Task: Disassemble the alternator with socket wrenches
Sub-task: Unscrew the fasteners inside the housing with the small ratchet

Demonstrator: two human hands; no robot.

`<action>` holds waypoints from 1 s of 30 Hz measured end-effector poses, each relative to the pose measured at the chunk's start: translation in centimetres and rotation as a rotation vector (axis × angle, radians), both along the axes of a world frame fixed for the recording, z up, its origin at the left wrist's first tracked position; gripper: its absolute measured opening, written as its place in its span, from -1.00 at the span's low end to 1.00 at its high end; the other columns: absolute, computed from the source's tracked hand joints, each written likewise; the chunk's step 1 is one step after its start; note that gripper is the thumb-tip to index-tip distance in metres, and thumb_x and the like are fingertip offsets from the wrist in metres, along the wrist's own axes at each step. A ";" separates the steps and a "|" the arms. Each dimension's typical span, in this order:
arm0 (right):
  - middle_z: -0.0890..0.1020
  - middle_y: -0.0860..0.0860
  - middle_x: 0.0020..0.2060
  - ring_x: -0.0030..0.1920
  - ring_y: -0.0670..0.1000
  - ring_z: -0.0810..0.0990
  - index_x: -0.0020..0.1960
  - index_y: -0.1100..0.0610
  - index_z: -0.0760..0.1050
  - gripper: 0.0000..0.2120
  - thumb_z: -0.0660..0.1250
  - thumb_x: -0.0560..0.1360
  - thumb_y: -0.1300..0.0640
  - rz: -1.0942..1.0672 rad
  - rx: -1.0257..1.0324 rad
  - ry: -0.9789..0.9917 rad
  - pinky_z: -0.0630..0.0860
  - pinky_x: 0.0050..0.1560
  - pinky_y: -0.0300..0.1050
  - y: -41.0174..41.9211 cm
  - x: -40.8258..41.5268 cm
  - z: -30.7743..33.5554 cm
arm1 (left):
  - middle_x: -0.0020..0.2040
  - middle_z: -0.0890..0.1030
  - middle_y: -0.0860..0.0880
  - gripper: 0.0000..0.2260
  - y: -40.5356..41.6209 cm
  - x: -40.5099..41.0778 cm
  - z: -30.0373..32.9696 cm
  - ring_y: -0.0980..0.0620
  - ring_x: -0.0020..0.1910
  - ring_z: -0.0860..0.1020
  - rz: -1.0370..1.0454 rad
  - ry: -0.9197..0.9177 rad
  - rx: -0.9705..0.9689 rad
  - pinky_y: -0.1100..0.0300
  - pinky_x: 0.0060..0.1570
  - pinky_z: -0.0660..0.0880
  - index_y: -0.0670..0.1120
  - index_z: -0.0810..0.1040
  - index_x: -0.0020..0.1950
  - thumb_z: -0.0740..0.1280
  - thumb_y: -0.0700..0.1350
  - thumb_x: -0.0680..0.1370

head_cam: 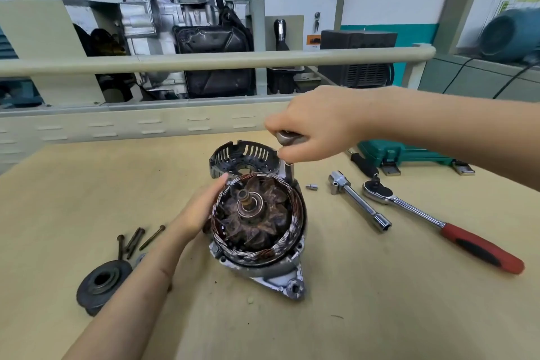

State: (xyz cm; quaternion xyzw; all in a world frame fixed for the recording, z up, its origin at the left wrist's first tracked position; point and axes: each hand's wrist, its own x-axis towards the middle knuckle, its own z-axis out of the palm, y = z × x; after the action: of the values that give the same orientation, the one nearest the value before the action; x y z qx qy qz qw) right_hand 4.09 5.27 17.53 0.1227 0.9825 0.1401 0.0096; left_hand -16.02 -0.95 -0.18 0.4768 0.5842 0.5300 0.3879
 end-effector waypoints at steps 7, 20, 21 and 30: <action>0.42 -0.04 -0.31 -0.36 -0.06 0.32 -0.06 0.06 0.26 -0.91 0.16 0.54 0.06 -0.147 -0.301 0.009 0.26 -0.37 -0.19 -0.4 -0.2 0.6 | -0.07 0.66 0.13 -0.83 -2.1 2.0 8.5 0.19 -0.03 0.58 -0.053 0.295 0.251 0.38 -0.09 0.48 -0.05 0.58 0.09 0.26 -0.17 0.54; 0.36 -0.08 -0.39 -0.39 -0.12 0.32 -0.08 0.14 0.43 -0.59 0.16 0.50 -0.22 -0.168 0.224 -0.019 0.23 -0.44 -0.16 -1.0 -0.1 1.6 | -0.13 0.68 -0.05 -0.90 0.5 5.9 10.3 -0.04 -0.04 0.61 -0.216 0.750 0.190 0.02 0.07 0.48 0.05 0.60 -0.22 0.37 -0.12 0.49; 0.35 -0.05 -0.42 -0.42 -0.08 0.31 -0.21 0.17 0.39 -0.53 0.10 0.51 -0.25 -0.184 0.311 -0.010 0.20 -0.46 -0.17 -1.0 -0.1 1.4 | -0.17 0.67 -0.13 -0.94 0.7 6.1 10.1 -0.11 -0.08 0.61 -0.192 0.770 0.210 -0.02 0.03 0.48 -0.01 0.62 -0.17 0.37 -0.10 0.49; 0.49 -0.07 -0.25 -0.26 -0.08 0.43 0.05 0.10 0.45 -0.77 0.24 0.52 -0.04 -0.104 0.036 -0.055 0.36 -0.26 -0.11 -1.1 0.5 2.0 | -0.02 0.60 0.11 -0.91 0.7 6.3 9.8 0.25 -0.09 0.57 -0.269 0.682 0.192 0.44 -0.01 0.46 -0.05 0.61 -0.05 0.39 -0.20 0.47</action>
State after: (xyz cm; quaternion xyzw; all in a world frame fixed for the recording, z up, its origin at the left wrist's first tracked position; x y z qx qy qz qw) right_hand 4.59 4.16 19.49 0.1700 0.9714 0.1604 0.0415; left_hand -9.67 -0.22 9.61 0.7325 0.5596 0.3375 0.1910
